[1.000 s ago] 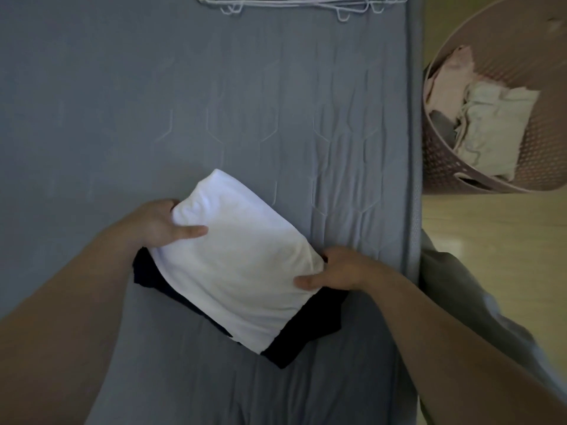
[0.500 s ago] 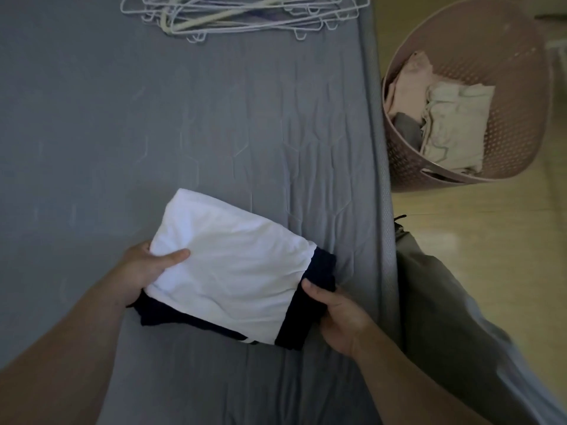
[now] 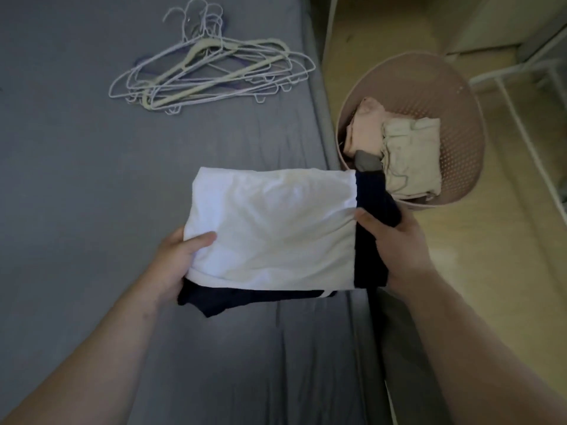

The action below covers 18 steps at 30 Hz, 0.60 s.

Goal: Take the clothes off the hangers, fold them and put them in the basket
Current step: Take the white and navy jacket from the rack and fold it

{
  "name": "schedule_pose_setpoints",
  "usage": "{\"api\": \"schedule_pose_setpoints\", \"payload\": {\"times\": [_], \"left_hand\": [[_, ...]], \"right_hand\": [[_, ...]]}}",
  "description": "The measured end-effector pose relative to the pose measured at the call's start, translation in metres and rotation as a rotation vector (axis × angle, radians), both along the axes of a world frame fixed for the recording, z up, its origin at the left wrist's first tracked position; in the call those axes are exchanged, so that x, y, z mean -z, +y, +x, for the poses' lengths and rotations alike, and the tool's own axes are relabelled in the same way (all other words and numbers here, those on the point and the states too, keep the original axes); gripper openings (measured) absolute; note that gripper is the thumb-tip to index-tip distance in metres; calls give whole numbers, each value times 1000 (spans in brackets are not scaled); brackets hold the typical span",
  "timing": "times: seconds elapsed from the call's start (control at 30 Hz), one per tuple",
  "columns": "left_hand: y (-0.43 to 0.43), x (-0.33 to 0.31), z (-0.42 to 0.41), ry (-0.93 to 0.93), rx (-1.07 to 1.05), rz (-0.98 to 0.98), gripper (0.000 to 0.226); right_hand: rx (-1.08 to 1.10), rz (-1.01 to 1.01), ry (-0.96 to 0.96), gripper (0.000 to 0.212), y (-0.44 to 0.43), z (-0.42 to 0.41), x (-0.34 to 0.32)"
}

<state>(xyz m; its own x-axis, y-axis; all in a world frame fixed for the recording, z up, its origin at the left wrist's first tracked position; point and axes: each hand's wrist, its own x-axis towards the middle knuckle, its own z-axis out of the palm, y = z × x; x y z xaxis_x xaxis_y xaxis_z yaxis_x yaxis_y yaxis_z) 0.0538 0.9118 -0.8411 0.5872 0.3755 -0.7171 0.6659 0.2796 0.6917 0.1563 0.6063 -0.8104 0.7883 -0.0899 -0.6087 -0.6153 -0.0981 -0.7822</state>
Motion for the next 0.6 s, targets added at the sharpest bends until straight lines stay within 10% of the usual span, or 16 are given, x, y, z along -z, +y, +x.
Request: {"api": "schedule_pose_setpoints", "payload": {"times": [0.6], "left_hand": [[-193,-2,277,6,169,286,30]], "right_hand": [[-18,-296,117,42,-153,307,23]]}}
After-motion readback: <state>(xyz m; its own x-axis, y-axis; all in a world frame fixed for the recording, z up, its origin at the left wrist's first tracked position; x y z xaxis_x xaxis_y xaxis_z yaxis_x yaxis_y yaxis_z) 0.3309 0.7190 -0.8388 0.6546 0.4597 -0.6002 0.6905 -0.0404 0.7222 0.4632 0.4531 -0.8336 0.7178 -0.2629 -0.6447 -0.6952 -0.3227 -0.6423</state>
